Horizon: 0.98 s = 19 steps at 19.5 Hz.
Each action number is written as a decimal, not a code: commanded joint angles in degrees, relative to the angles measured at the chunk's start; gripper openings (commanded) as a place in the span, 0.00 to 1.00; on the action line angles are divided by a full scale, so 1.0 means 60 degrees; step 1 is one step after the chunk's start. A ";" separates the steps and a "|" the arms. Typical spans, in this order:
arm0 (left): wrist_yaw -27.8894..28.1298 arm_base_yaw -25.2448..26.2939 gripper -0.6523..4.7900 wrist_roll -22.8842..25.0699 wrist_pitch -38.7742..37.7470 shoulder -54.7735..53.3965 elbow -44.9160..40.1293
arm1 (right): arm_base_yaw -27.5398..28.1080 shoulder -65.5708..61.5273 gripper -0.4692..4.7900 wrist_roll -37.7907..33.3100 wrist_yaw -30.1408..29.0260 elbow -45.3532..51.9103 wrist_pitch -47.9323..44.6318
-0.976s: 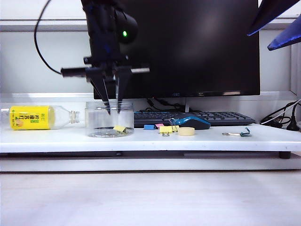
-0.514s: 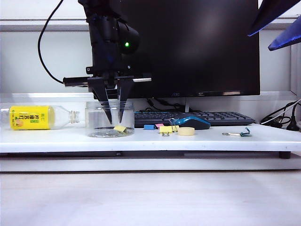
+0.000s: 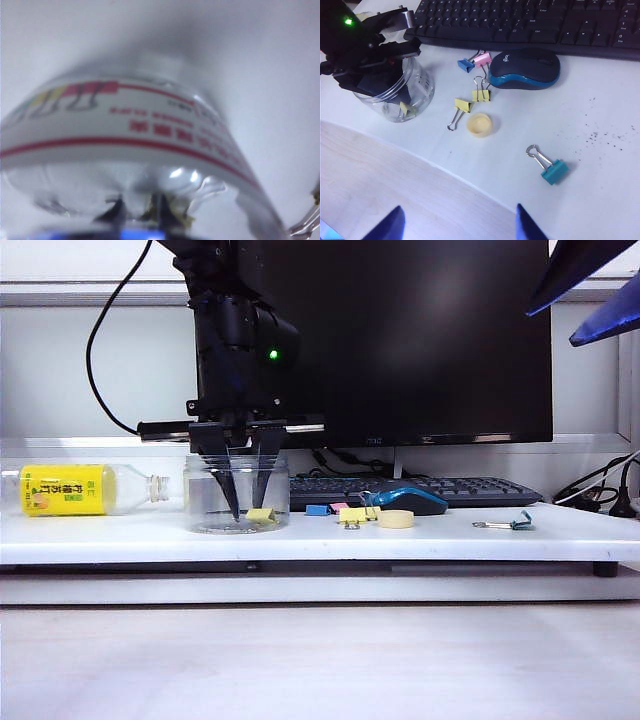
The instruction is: Take the clips out of the round transparent plastic box and place them on the table.
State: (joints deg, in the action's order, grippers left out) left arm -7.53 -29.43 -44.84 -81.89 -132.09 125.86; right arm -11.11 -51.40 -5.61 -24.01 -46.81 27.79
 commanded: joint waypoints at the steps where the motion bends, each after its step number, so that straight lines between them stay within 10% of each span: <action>1: -0.0007 -0.0018 0.29 -0.0044 0.0131 -0.0047 0.0007 | -0.0004 0.0033 0.63 -0.0025 0.0018 -0.0047 -0.0138; 12: -0.0029 -0.0036 0.26 0.0197 0.0769 -0.0142 0.0007 | -0.0004 0.0033 0.63 -0.0018 0.0025 -0.0047 -0.0146; 19: 0.0153 -0.0055 0.26 0.2401 0.0707 -0.0146 0.0007 | -0.0004 0.0025 0.63 0.0044 0.0230 -0.0047 -0.0138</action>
State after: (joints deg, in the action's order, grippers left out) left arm -7.49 -29.67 -33.36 -77.41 -132.68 125.84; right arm -11.11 -51.40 -5.50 -22.65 -46.81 27.79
